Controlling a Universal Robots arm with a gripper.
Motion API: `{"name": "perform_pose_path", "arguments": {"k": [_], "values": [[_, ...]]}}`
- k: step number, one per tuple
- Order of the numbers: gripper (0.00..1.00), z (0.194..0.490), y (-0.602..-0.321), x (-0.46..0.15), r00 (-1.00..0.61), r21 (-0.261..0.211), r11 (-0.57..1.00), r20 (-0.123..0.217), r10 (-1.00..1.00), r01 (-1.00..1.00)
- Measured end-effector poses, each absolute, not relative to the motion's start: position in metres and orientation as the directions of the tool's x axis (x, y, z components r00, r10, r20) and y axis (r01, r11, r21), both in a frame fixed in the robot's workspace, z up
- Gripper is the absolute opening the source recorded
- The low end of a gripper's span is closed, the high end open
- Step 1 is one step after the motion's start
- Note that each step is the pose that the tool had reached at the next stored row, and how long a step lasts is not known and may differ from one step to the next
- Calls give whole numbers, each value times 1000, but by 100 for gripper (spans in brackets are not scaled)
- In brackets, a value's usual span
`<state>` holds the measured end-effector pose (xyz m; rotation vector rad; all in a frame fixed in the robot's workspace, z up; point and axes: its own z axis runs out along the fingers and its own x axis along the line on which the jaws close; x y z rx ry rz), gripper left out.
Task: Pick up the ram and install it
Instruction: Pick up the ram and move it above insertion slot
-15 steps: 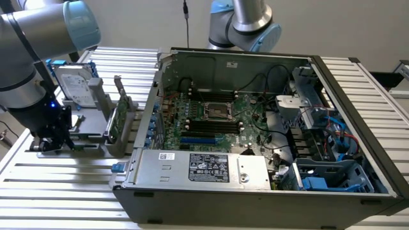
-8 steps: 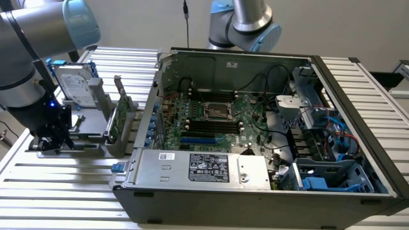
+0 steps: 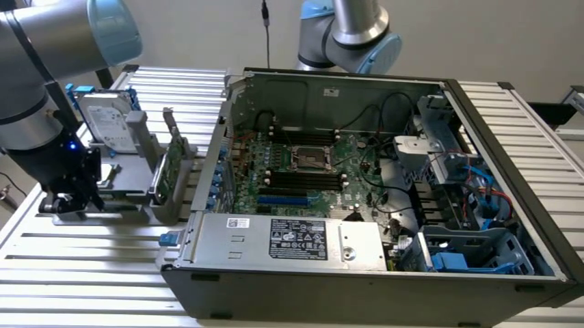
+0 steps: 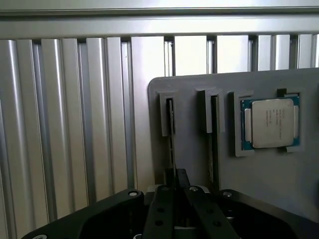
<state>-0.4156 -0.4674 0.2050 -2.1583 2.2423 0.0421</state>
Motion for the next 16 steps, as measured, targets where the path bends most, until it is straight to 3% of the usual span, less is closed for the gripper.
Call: {"name": "perform_pose_path", "arguments": {"k": [16], "values": [[14, 239, -467, -416, -38, -1, 38, -42, -998, -999]]}}
